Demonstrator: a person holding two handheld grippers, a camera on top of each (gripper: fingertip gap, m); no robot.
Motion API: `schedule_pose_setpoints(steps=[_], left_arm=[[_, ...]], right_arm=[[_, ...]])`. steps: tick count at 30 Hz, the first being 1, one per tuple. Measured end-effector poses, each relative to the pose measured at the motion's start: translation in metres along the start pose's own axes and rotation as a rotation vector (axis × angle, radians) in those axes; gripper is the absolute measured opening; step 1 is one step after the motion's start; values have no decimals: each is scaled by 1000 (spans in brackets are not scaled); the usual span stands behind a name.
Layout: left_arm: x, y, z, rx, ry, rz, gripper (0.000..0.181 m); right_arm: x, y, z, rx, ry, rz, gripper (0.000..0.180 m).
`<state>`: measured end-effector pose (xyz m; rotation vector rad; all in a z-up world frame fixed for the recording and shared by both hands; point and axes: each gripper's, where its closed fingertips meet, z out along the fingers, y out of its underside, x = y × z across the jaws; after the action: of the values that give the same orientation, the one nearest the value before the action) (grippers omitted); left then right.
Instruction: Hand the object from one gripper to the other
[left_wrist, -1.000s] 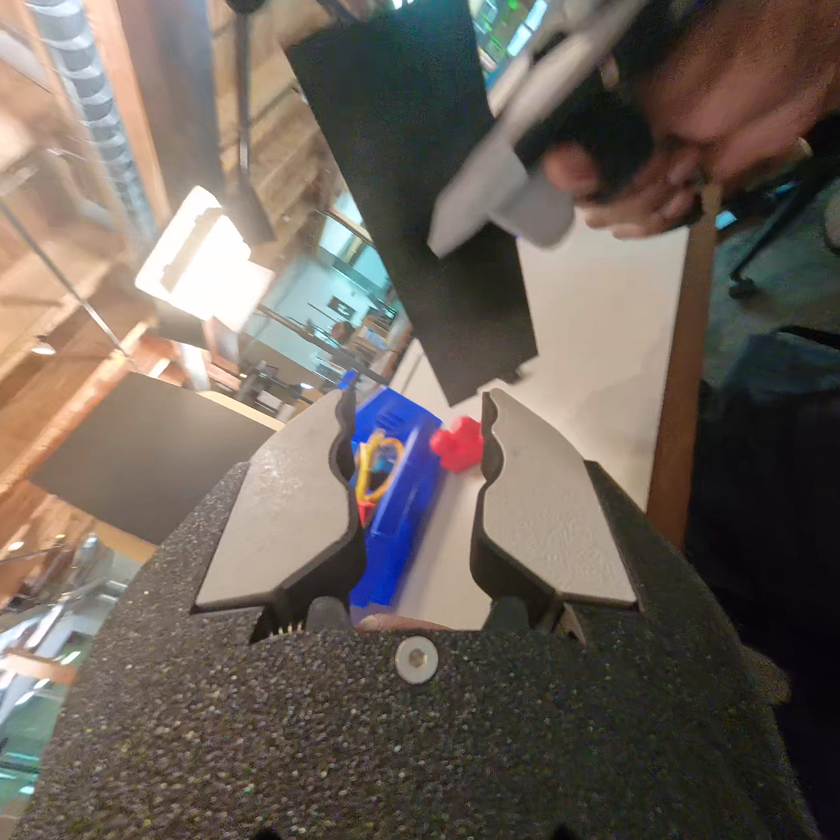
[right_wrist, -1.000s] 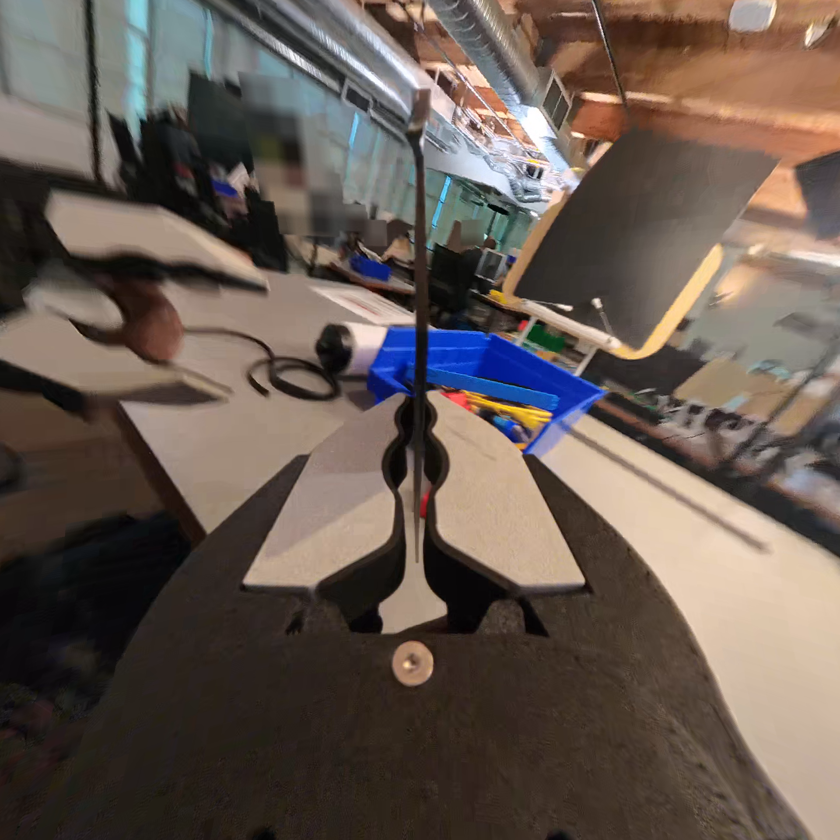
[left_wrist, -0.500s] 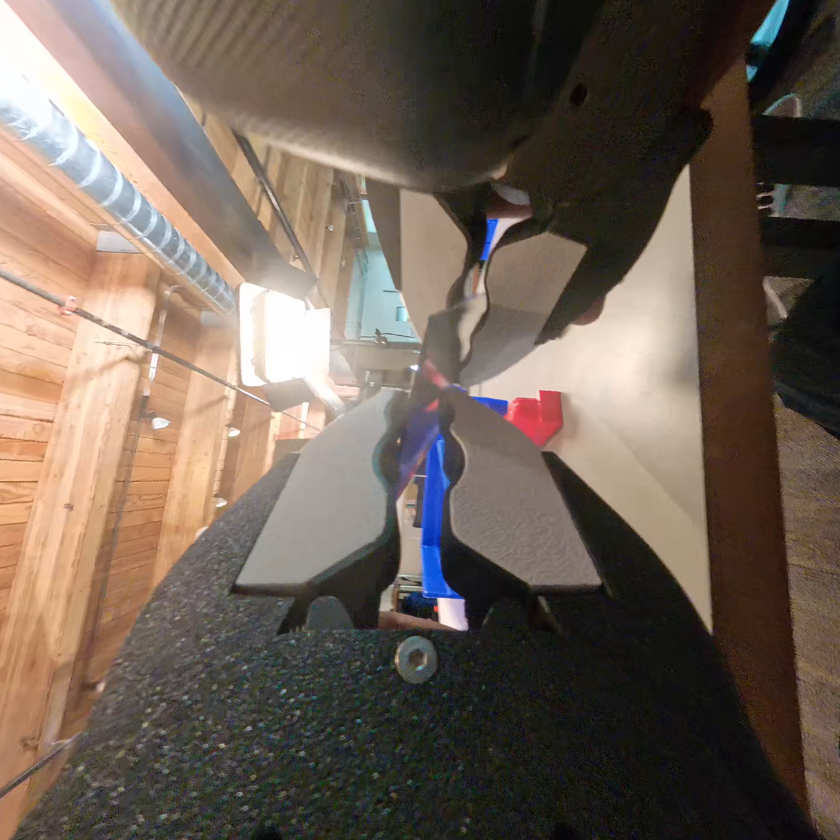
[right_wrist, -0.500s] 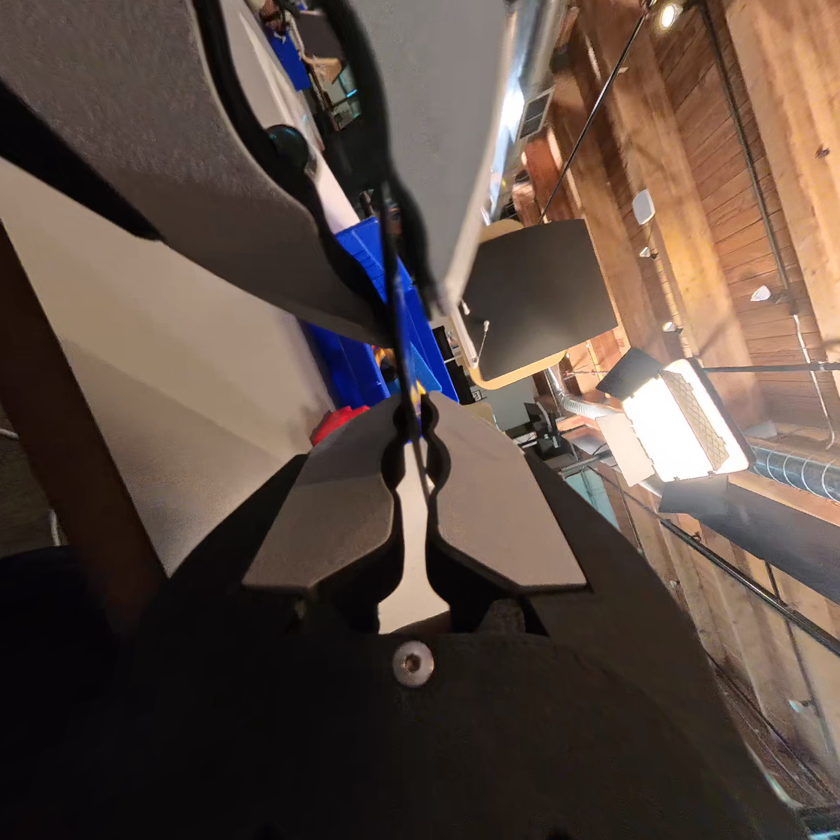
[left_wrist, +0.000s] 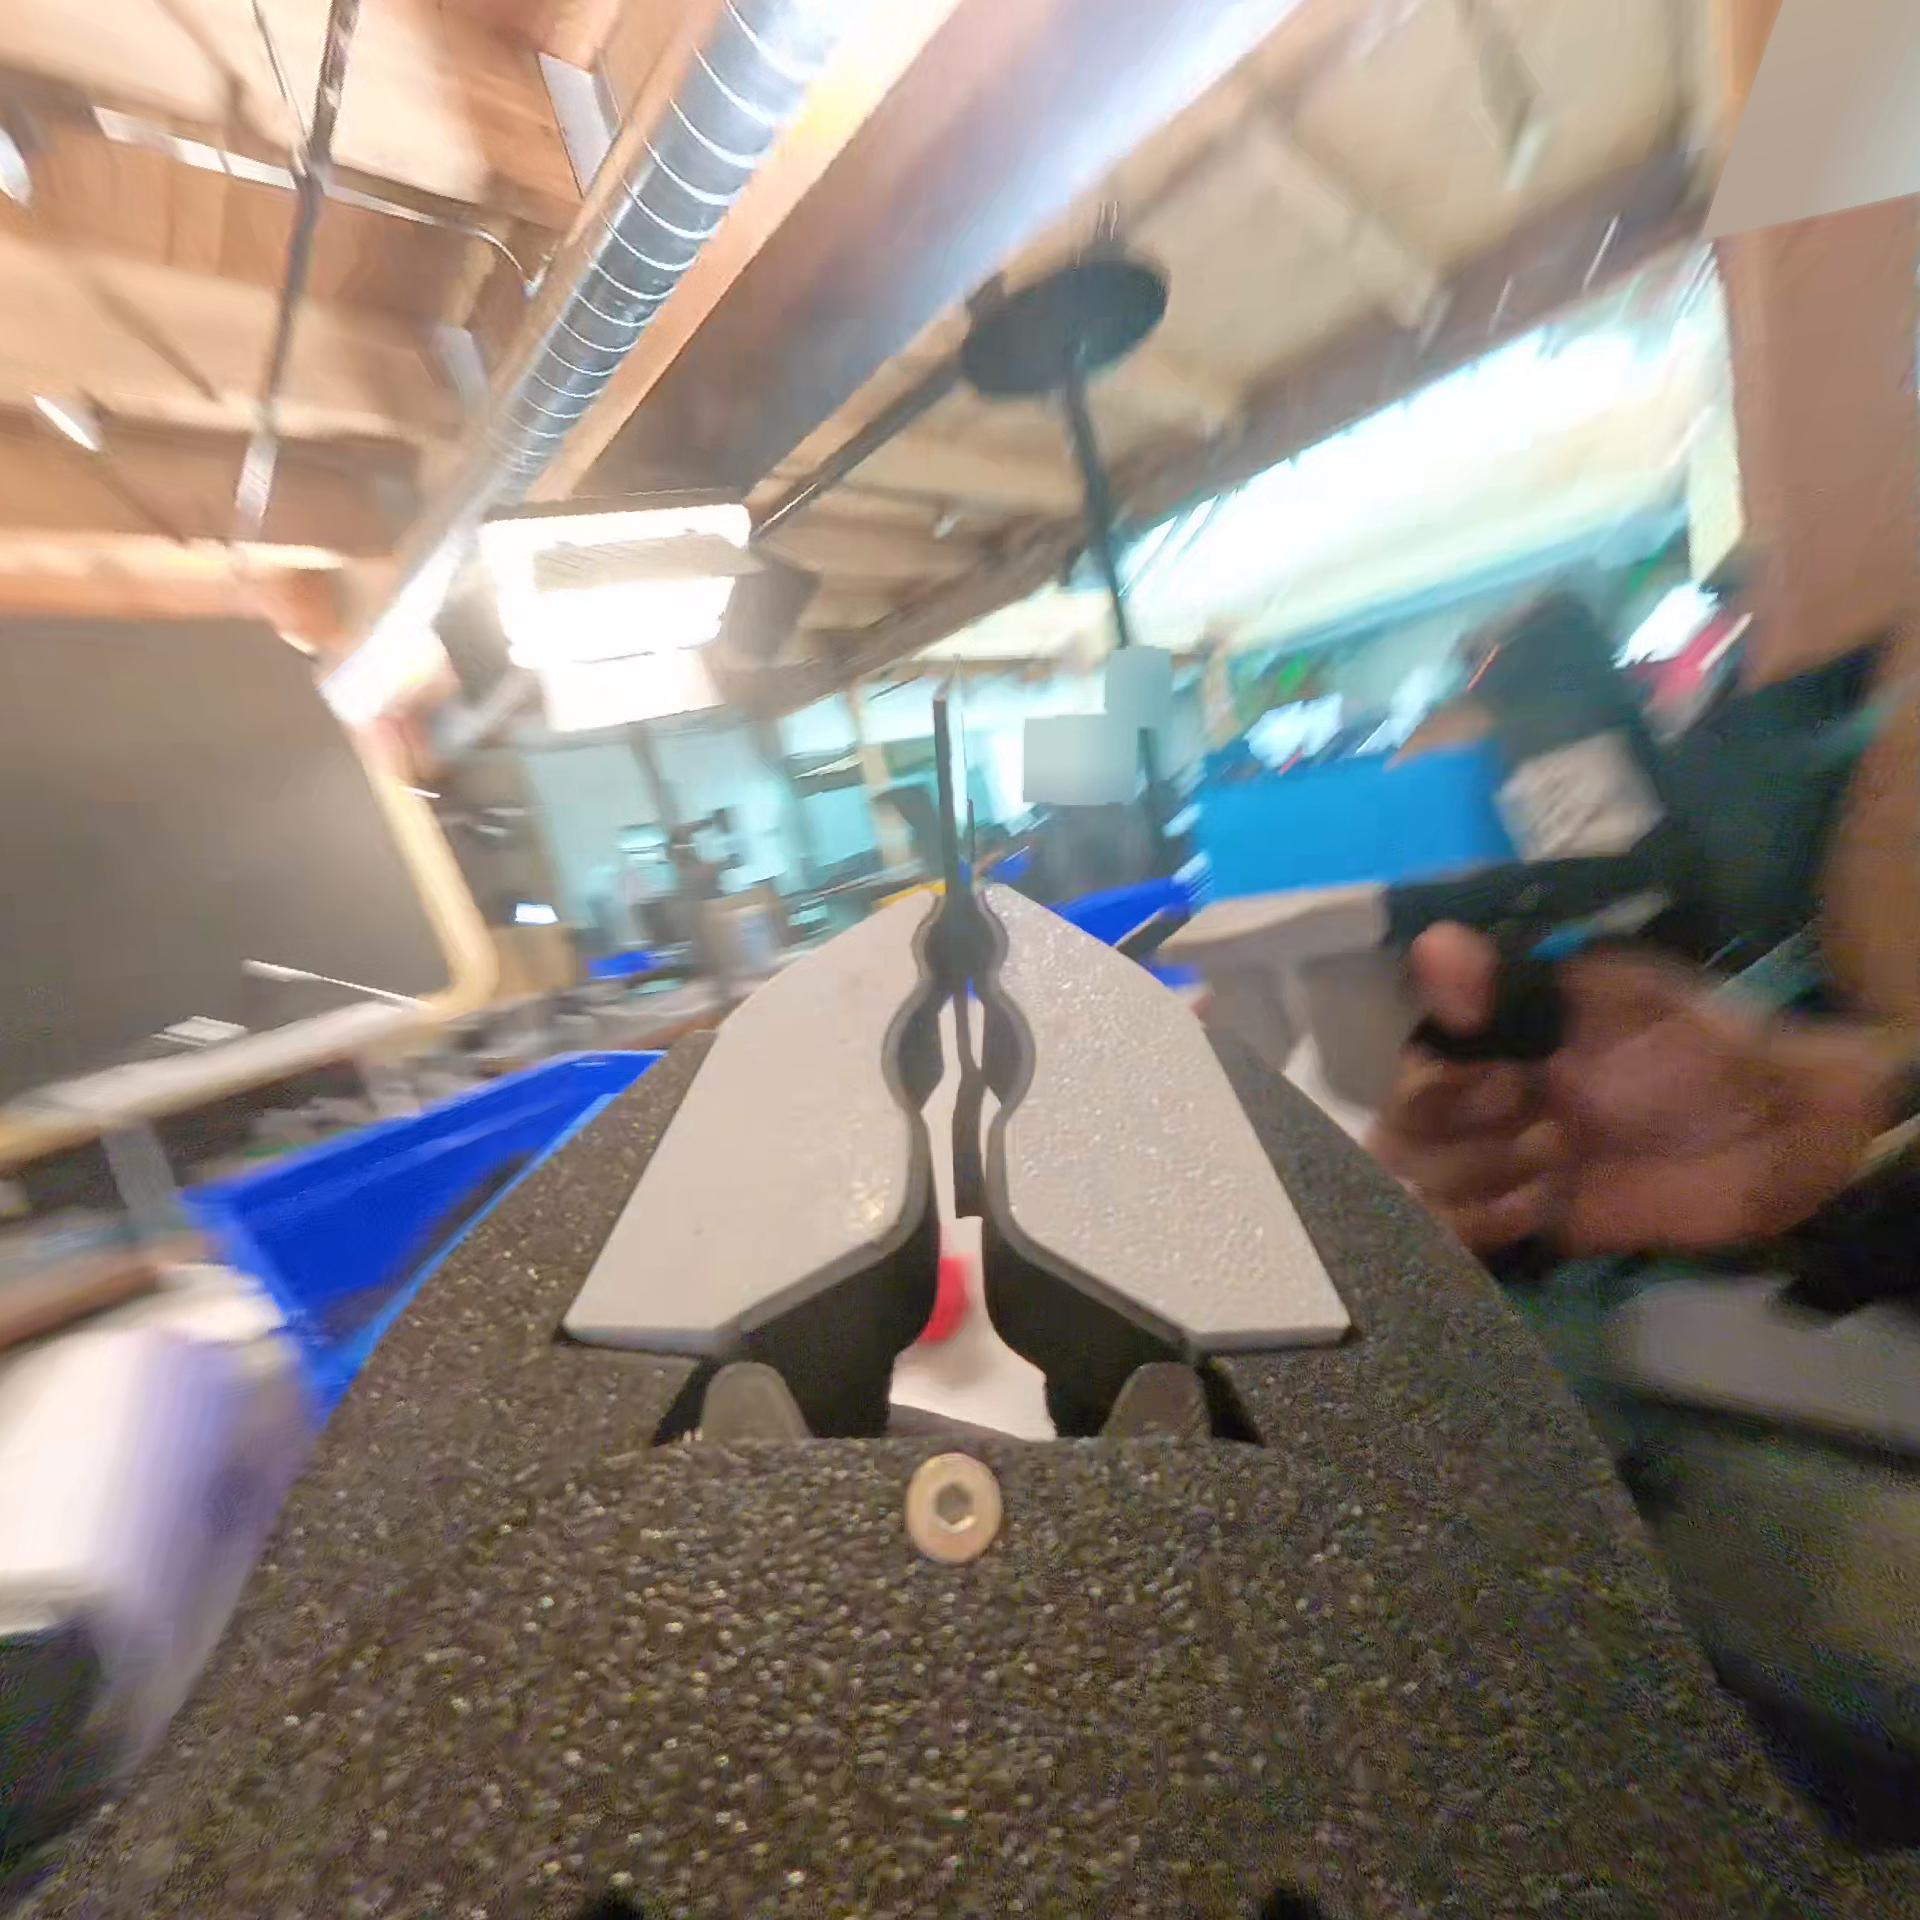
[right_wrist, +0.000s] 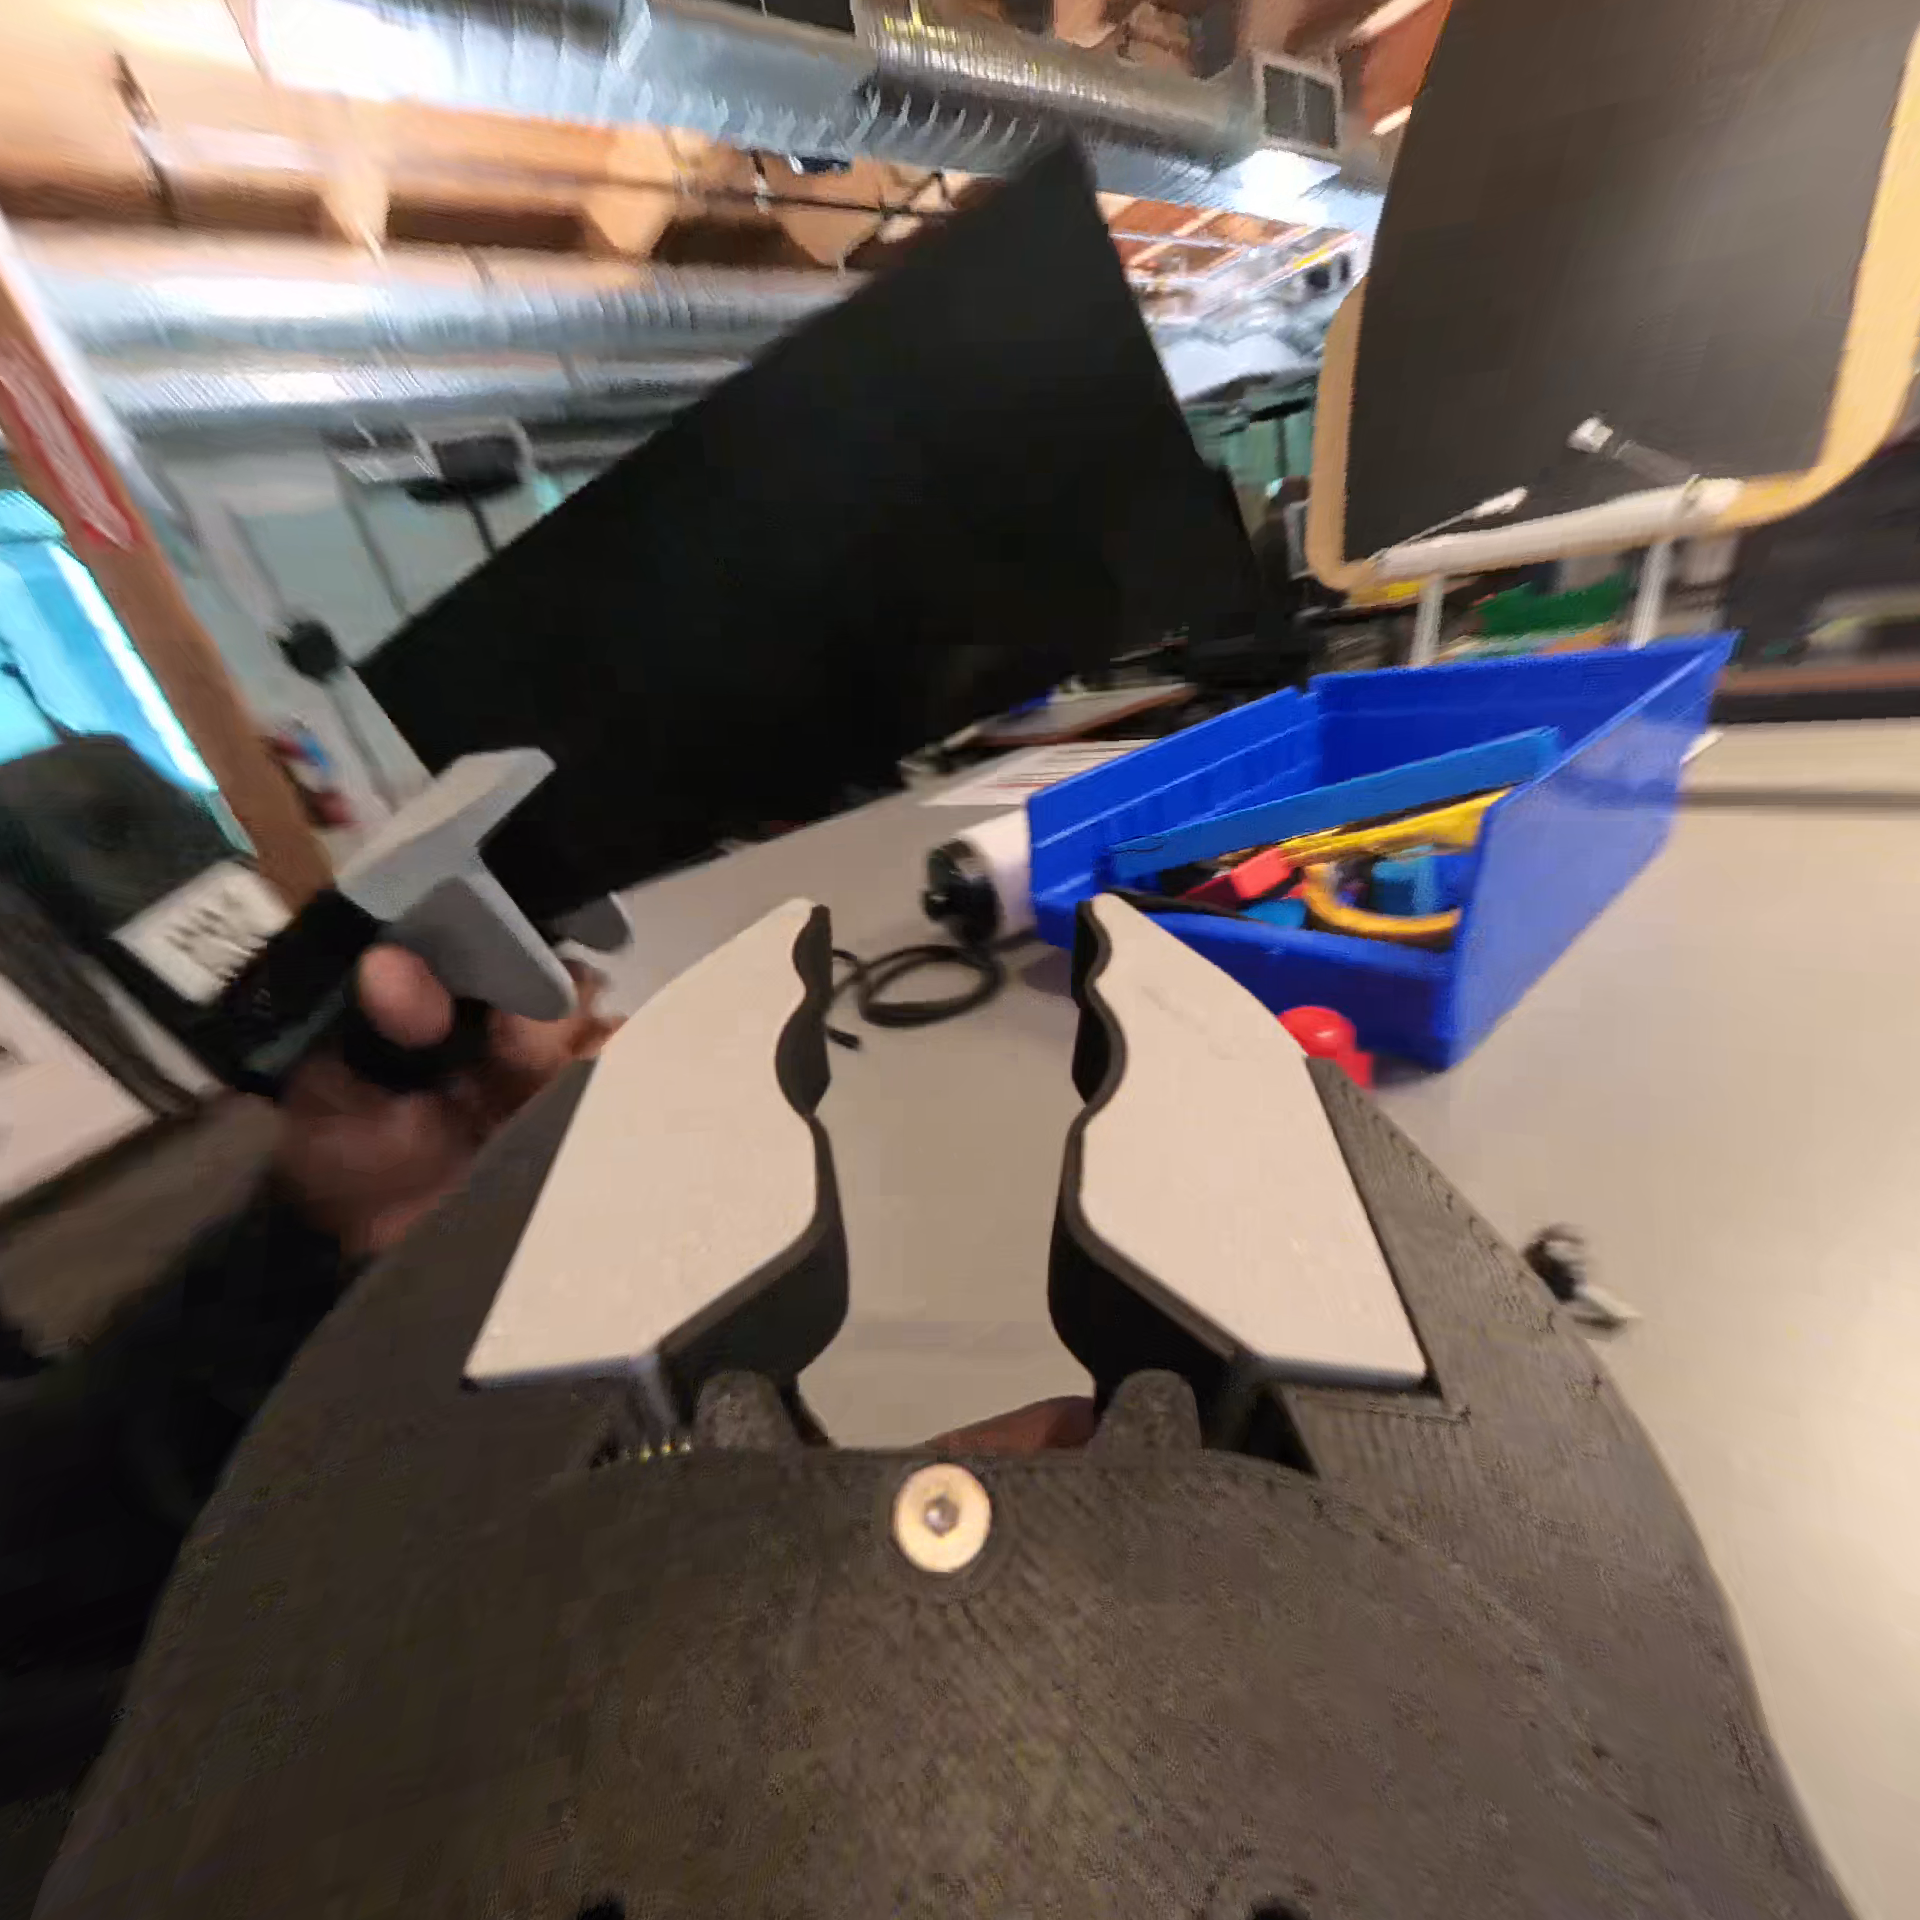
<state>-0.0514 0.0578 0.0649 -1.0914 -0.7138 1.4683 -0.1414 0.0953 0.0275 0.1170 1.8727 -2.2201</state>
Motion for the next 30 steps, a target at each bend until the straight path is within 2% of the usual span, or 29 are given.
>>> schedule_pose_setpoints(steps=[3, 5, 9, 10, 12, 13, 14, 17, 19, 22, 24, 30], left_arm=[[7, -9, 2, 150, 121, -439, 2], [10, -6, 5, 208, 171, -662, 2], [29, 13, 16, 198, 246, -916, 2], [36, 16, 19, 188, 271, -954, 1], [47, 21, 23, 160, 305, -996, 2], [49, 24, 24, 138, 309, -996, 2], [50, 27, 25, 109, 308, -977, 3], [42, 37, 25, -10, 267, -828, 40], [29, 36, 20, -66, 217, -661, 52], [16, 30, 9, -150, 178, -379, 56], [21, 24, 3, -193, 209, -231, 56], [53, 11, -5, -236, 333, 7, 53]], right_arm=[[-6, -3, 1, 53, -131, 241, 53], [-15, -10, -1, 109, -228, 338, 58], [-29, -18, -4, 171, -327, 408, 60], [-30, -19, -4, 177, -327, 410, 53], [-32, -22, -8, 208, -339, 386, 16], [-34, -24, -10, 216, -343, 364, 4], [-33, -24, -10, 206, -327, 340, 3], [-34, -27, -13, 179, -297, 206, 0], [-33, -25, -14, 135, -254, 62, 1], [-36, -19, -15, 56, -210, -164, 1], [-43, -11, -15, -4, -220, -280, 1], [-73, 28, -15, -179, -346, -521, 1]])
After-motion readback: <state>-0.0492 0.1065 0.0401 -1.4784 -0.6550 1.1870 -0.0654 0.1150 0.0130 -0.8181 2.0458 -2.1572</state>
